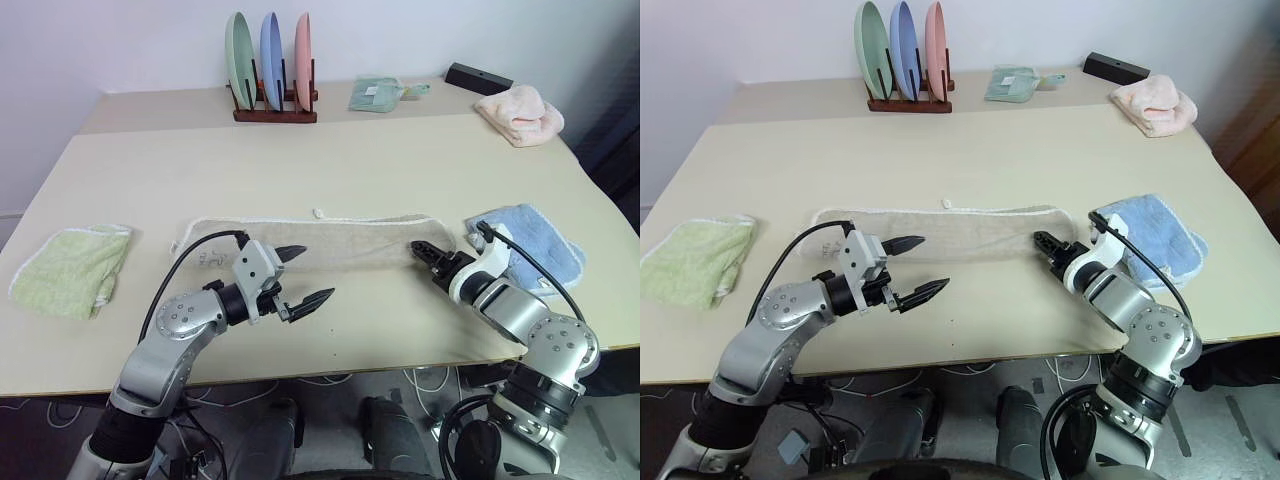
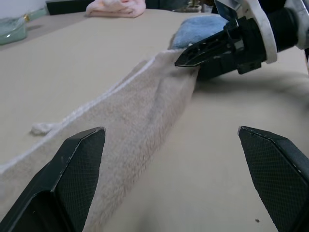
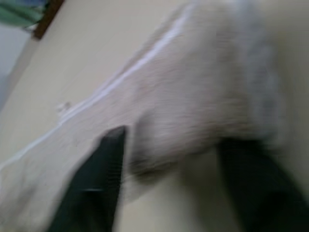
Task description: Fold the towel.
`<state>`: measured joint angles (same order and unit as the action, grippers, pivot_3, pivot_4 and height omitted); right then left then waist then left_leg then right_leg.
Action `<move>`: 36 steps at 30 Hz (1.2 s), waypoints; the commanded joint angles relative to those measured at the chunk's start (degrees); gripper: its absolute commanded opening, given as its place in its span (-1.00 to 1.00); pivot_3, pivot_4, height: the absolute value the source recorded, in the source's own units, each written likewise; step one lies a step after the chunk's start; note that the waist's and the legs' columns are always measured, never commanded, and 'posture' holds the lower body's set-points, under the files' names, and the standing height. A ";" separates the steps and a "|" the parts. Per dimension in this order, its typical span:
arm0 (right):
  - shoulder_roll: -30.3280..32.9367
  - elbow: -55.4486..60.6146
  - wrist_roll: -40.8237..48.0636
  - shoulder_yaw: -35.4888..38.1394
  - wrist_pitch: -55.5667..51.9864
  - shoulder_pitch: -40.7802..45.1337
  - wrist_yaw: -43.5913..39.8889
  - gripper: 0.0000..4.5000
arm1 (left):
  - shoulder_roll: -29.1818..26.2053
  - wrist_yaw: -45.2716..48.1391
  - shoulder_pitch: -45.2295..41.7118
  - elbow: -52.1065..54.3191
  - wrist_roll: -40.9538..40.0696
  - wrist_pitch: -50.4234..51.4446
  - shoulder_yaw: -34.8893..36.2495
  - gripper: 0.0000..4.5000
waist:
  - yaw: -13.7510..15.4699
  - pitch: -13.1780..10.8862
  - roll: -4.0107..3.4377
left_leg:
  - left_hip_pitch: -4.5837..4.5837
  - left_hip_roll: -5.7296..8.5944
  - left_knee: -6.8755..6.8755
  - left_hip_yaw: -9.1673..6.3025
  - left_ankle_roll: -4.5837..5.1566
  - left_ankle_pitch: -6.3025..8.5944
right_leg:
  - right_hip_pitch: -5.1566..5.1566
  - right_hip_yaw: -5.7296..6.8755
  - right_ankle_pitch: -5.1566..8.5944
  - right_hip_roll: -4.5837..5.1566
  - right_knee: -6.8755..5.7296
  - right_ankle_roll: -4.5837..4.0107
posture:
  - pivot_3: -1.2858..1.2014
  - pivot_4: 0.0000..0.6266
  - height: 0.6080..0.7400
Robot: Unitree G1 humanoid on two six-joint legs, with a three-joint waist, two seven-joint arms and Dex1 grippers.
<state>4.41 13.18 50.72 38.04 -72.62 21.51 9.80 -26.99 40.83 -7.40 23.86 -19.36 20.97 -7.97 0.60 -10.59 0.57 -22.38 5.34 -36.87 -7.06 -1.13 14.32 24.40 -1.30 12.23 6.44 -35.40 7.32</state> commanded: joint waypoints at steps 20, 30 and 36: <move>38.47 18.25 -22.29 -44.09 24.35 1.81 -33.28 -0.97 | 0.63 -1.37 -0.46 3.92 -1.22 0.54 0.51 1.00 | -1.36 -0.06 -0.16 | -0.03 -0.11 0.07 0.28 0.08 0.05 | 0.02 0.07 0.04 -0.03 0.10 0.06 | 0.03 -0.52 0.93; 28.74 7.16 -35.35 -60.42 30.25 7.00 -36.41 -0.97 | -0.46 -2.74 2.31 8.68 -3.52 4.04 1.77 1.00 | -1.04 -0.14 -0.03 | -0.11 -0.04 -0.02 0.04 0.09 0.06 | 0.02 0.05 0.03 0.02 0.19 0.04 | 0.03 -0.52 0.93; 26.74 6.33 -35.99 -59.79 31.33 6.05 -40.24 -0.74 | -0.83 -3.98 3.75 10.17 -3.74 5.21 2.79 1.00 | -1.16 -0.14 -0.03 | -0.10 -0.04 0.00 0.03 0.09 0.06 | 0.03 0.06 0.03 0.01 0.18 0.04 | 0.03 -0.52 0.93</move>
<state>32.12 18.06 14.33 -23.34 -42.79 27.26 -29.31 -27.44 37.12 -4.00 31.58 -22.05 26.07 -6.86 -0.57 -10.73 0.55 -22.48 5.30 -36.87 -7.04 -1.04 14.38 24.43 -1.25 12.25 6.45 -35.22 7.36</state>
